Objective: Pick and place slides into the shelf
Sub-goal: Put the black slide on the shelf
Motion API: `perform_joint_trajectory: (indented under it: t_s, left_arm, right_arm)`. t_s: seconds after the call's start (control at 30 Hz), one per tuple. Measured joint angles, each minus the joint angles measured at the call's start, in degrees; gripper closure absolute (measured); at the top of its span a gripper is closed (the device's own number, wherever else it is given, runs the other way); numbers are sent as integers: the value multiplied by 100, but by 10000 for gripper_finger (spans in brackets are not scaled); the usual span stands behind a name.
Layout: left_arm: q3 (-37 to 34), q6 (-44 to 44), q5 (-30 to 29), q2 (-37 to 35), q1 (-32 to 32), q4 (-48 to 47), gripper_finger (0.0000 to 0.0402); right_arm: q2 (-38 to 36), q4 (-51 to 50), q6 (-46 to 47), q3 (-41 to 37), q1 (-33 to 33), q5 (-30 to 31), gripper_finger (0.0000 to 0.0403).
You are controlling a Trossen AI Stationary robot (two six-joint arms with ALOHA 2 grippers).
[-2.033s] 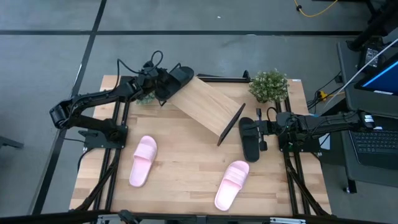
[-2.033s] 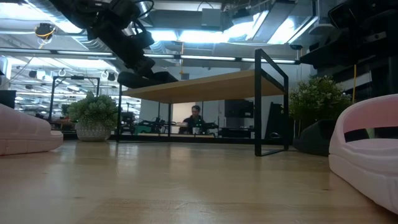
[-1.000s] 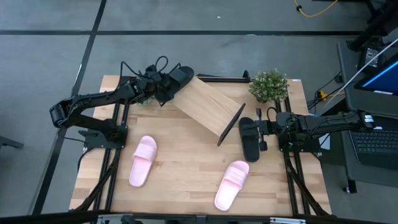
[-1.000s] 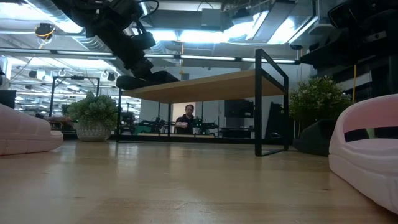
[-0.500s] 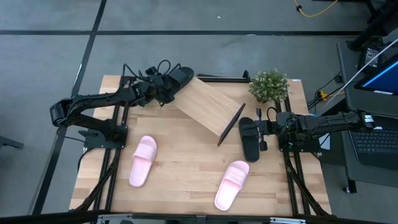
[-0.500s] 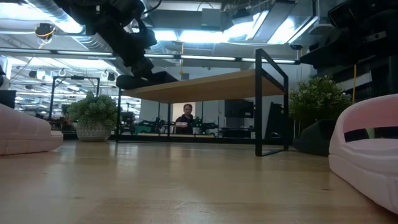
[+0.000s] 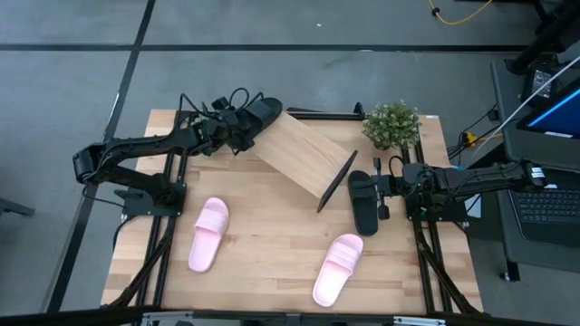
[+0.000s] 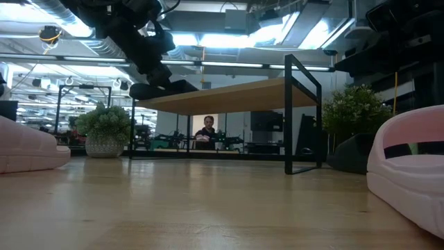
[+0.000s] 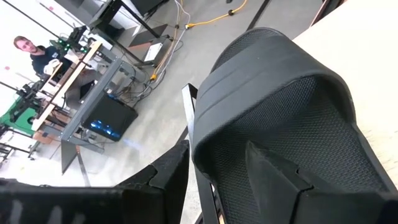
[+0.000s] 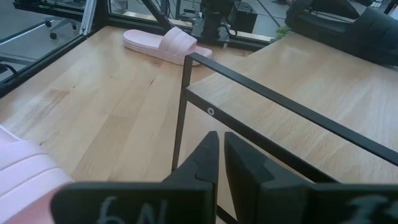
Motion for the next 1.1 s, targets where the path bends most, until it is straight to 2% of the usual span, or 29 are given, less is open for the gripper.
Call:
perform_joint_trajectory:
  t_s: [0.43,0.7,0.8,1.1]
  left_arm:
    - [47,-17,-39,-57,-274,-31,251]
    - [343,-318,-101,-233,-458,-853,251]
    - [405,-487,-112,-344,-579,-1227,251]
    - [424,-941,-150,-942,-1119,-1283,251]
  right_arm:
    - [2,0,0,0,0,-1,373]
    - [0,1,2,0,10,-2,373]
    - [0,1,0,0,15,-2,373]
    - [0,1,-2,0,20,-2,373]
